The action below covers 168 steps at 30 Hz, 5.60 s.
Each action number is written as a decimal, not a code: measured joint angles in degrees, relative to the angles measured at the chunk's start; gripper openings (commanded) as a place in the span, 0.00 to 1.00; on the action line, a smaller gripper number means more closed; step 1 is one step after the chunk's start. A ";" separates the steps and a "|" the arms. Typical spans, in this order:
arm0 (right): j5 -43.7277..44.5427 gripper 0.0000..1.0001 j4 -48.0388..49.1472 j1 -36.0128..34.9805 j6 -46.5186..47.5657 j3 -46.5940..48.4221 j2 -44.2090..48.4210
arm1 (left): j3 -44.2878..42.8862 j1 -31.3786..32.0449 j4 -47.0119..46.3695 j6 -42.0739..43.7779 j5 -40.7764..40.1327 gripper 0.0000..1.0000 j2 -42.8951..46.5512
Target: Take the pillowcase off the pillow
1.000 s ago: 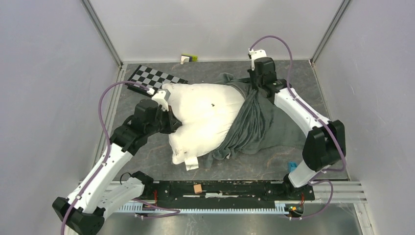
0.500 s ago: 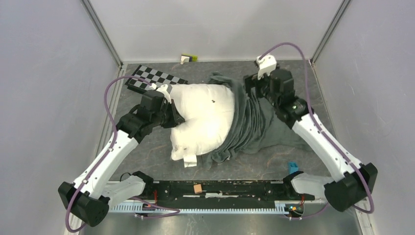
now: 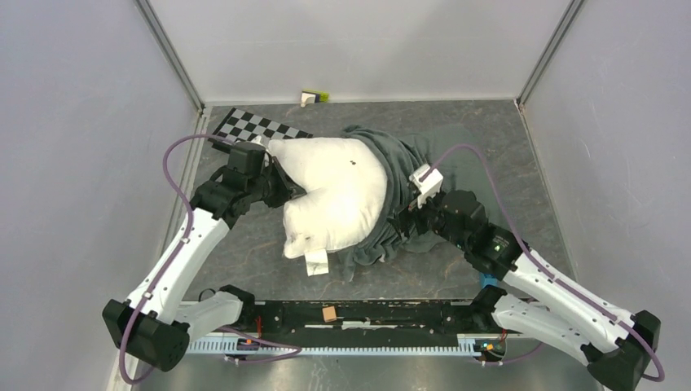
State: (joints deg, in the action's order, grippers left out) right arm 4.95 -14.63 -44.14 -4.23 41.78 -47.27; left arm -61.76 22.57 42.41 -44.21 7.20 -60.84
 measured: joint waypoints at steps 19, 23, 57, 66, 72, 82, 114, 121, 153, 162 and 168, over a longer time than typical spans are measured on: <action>11.96 0.93 -0.98 -28.09 -10.58 -1.86 -5.88 | 0.00 -6.38 1.27 -13.46 2.05 0.02 -3.41; 18.16 0.89 -3.30 -27.96 -10.73 0.11 -6.88 | 0.00 -6.95 1.64 -13.46 1.79 0.02 -3.54; 33.66 0.00 0.70 -0.68 -13.53 -14.71 6.43 | -9.73 -30.27 8.50 -11.61 11.10 0.02 -15.67; 30.16 0.00 1.97 0.81 -10.29 -12.66 10.54 | -6.05 -31.89 6.14 -9.22 13.00 0.02 -15.23; 26.49 0.00 -3.10 1.20 -4.00 10.43 0.96 | -5.70 -29.68 4.63 -6.71 13.49 0.04 -14.95; 20.76 0.00 -13.44 1.88 2.19 44.22 -15.98 | -5.84 -24.65 7.23 -0.28 13.77 1.00 -7.76; 7.13 0.98 -4.63 18.40 2.36 60.96 -53.81 | 3.15 -24.04 -4.52 7.76 -2.43 1.00 10.91; 0.31 0.98 1.99 18.43 3.61 46.97 -32.35 | 6.45 -24.04 -6.29 5.14 -12.07 1.00 20.24; 8.61 0.98 7.67 2.16 1.64 30.01 -48.81 | 27.89 -19.85 -32.33 -10.23 20.35 1.00 -3.34; 21.09 0.80 8.09 4.42 0.35 31.61 -50.49 | 27.89 -19.78 -33.62 -10.62 17.79 1.00 -4.96; 20.24 0.09 9.22 6.14 1.53 31.32 -50.49 | 27.89 -19.54 -36.98 -10.95 17.14 0.45 -10.58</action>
State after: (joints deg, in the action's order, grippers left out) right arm 25.19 -5.41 -38.00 -2.70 73.10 -97.76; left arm -33.87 3.03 5.43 -55.16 24.34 -71.42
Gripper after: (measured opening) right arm 0.387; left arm 0.793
